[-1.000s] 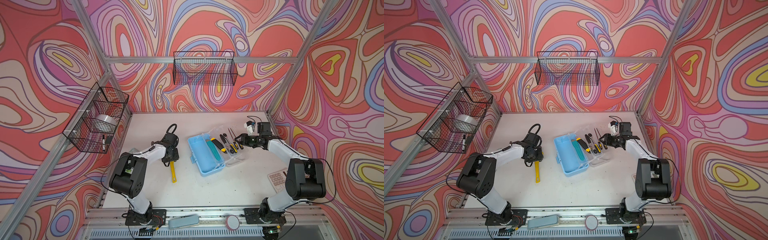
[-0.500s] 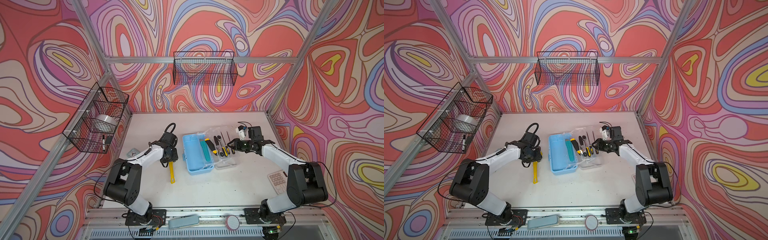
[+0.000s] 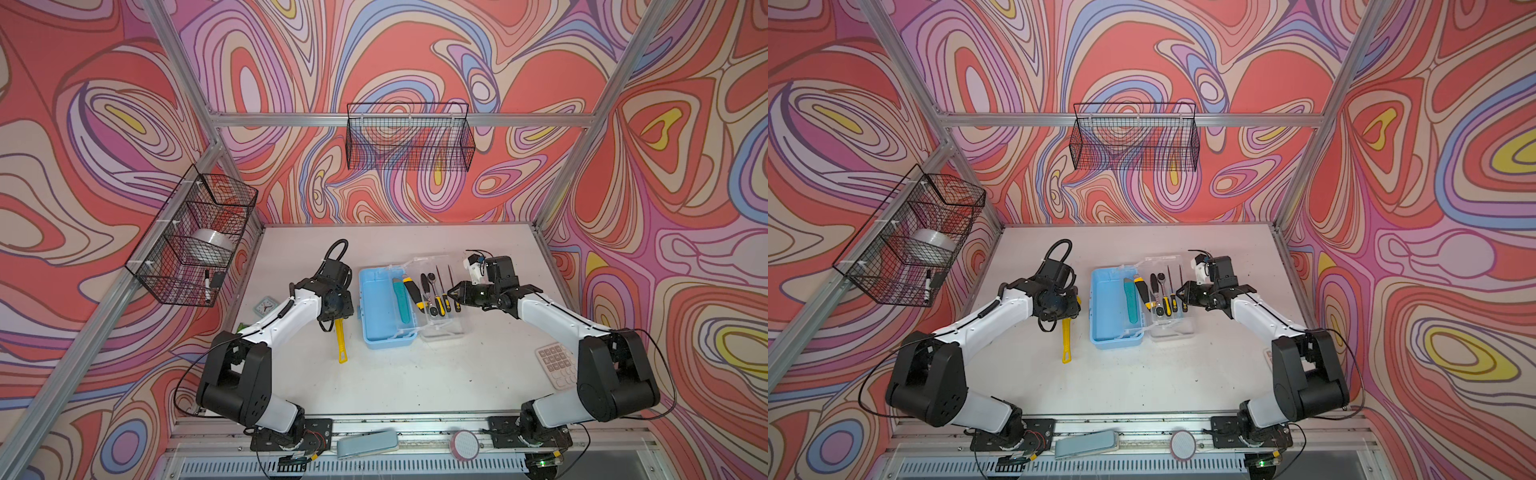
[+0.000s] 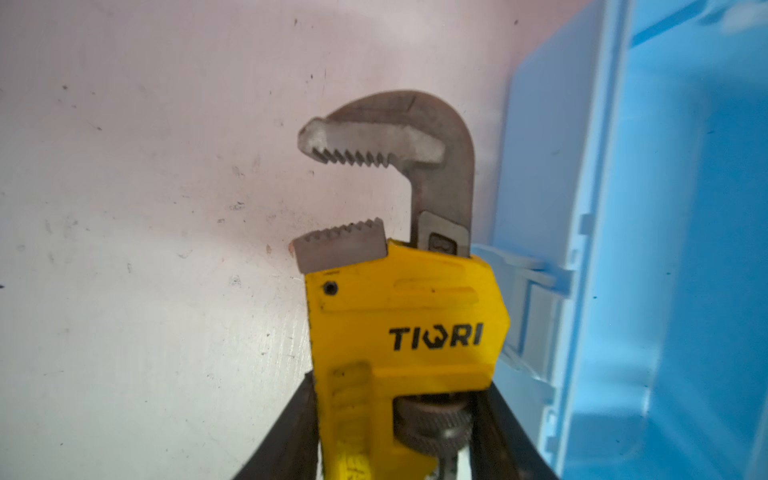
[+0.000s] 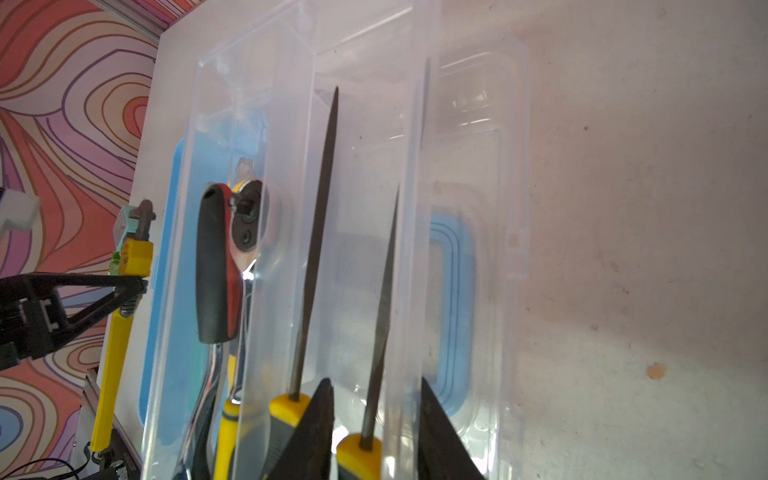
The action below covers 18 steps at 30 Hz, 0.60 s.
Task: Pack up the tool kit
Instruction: 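Carry the wrench over the box with the left gripper while the right gripper hovers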
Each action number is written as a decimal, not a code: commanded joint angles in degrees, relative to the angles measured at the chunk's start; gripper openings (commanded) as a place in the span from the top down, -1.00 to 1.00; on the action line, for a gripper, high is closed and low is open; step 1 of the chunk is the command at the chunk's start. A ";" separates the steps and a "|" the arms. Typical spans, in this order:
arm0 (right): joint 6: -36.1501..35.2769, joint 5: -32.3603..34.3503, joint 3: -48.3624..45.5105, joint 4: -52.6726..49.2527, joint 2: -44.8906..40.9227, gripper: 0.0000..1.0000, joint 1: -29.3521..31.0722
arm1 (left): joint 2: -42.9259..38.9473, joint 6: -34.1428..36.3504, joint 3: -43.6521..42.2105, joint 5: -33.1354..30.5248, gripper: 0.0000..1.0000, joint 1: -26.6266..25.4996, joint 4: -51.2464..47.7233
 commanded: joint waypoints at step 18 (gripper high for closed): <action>0.31 0.37 -0.44 1.51 -0.58 0.37 3.97 | 9.04 2.50 20.44 -0.36 0.98 -6.09 -1.13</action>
